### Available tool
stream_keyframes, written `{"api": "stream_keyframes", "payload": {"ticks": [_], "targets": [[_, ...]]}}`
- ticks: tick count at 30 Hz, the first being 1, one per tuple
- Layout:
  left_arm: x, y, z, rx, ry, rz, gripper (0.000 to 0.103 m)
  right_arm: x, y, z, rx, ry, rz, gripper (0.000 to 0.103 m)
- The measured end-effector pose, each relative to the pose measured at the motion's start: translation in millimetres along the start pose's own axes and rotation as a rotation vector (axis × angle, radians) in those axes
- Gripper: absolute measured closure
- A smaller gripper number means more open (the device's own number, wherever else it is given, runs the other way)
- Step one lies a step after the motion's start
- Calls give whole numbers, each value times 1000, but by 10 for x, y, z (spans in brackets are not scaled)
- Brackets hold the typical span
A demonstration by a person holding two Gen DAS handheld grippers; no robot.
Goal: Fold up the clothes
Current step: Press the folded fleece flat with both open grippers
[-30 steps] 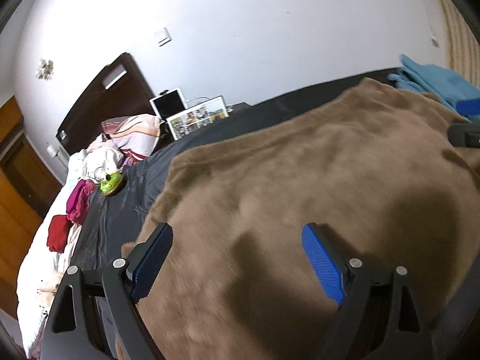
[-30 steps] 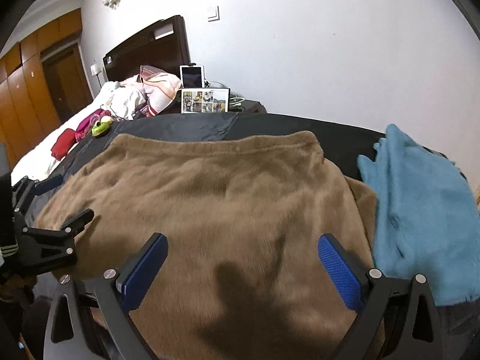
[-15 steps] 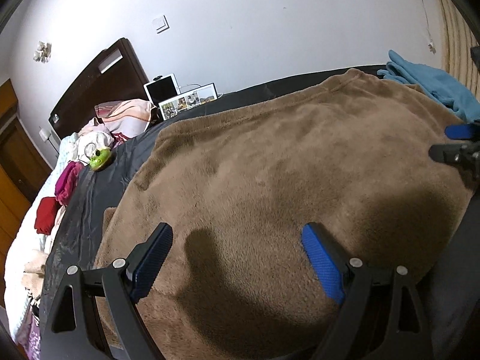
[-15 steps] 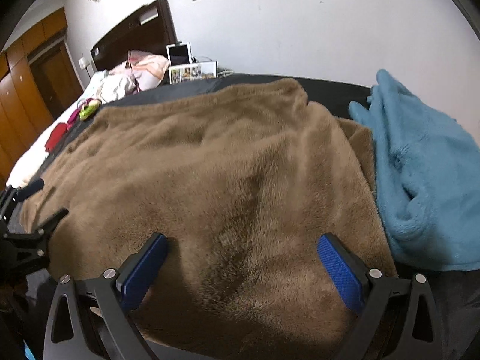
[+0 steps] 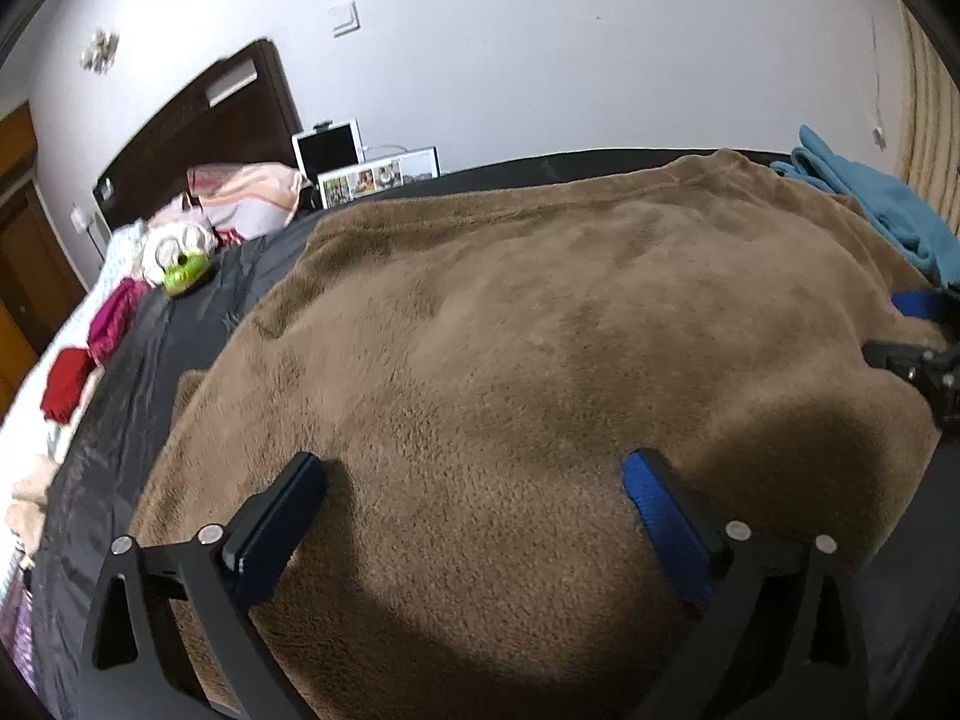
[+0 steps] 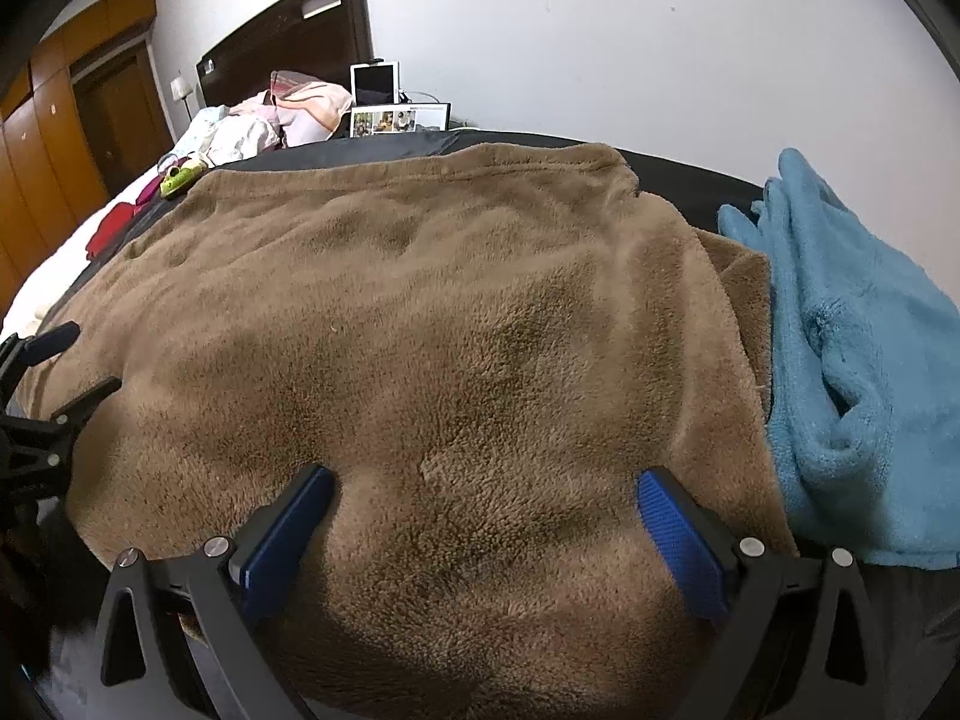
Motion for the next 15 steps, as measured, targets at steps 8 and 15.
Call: {"api": "stream_keyframes", "payload": {"ticks": [8, 15], "targets": [[33, -44, -18, 26, 51, -76, 1, -5, 0, -18, -28, -2, -2, 1], [40, -64, -24, 35, 64, -117, 1, 2, 7, -15, -24, -8, 6, 1]]}}
Point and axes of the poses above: each gripper's, at about its wrist camera, not at the fingertips, and y roughly against the way its jaws point, x to its left, z to its top, the point moved 10 cm from there along -y, roughly the way its jaws point, and after that the axes turned 3 degrees about x, right-handed, at the moved point
